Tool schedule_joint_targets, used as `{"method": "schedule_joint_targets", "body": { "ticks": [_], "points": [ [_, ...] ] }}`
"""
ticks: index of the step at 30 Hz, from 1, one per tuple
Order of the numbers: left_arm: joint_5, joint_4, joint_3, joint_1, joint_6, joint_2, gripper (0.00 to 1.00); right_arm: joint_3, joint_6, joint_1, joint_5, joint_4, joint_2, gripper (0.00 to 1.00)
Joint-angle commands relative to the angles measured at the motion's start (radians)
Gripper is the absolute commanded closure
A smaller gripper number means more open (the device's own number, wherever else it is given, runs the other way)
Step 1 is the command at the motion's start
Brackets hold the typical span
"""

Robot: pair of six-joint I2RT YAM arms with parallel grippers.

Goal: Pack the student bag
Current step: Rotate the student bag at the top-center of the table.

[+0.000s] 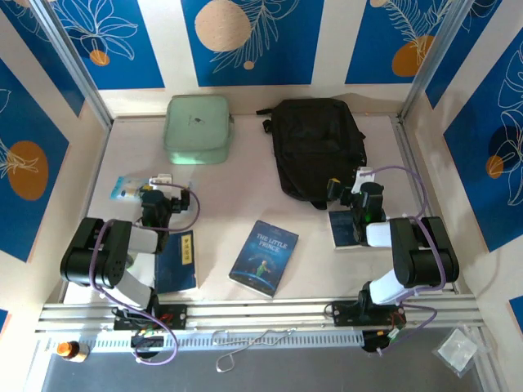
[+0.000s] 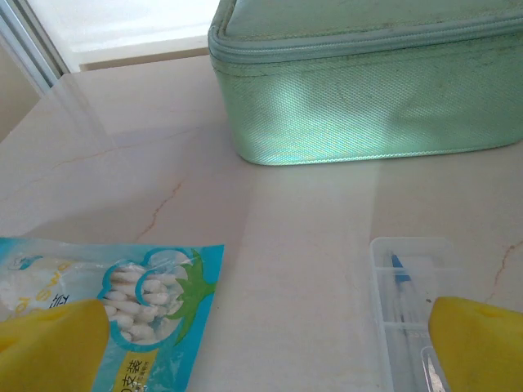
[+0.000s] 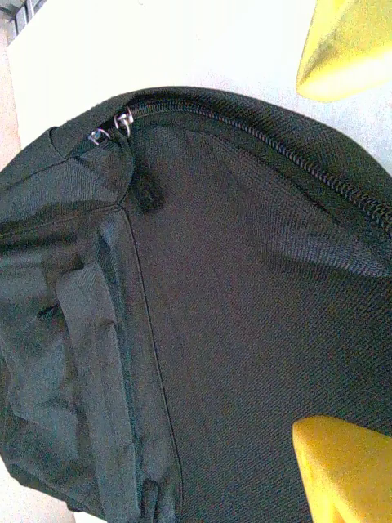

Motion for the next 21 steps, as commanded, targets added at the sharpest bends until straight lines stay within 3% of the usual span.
{"method": "schedule_joint_targets", "body": {
  "ticks": [1, 21],
  "points": [
    [0.015, 0.011, 0.013, 0.013, 0.001, 0.006, 0.00, 0.021, -0.021, 0.004, 0.001, 0.002, 0.007, 0.01],
    [0.017, 0.011, 0.015, 0.013, 0.001, 0.007, 0.00, 0.022, -0.018, -0.003, -0.014, 0.000, 0.006, 0.01]
  ]
}}
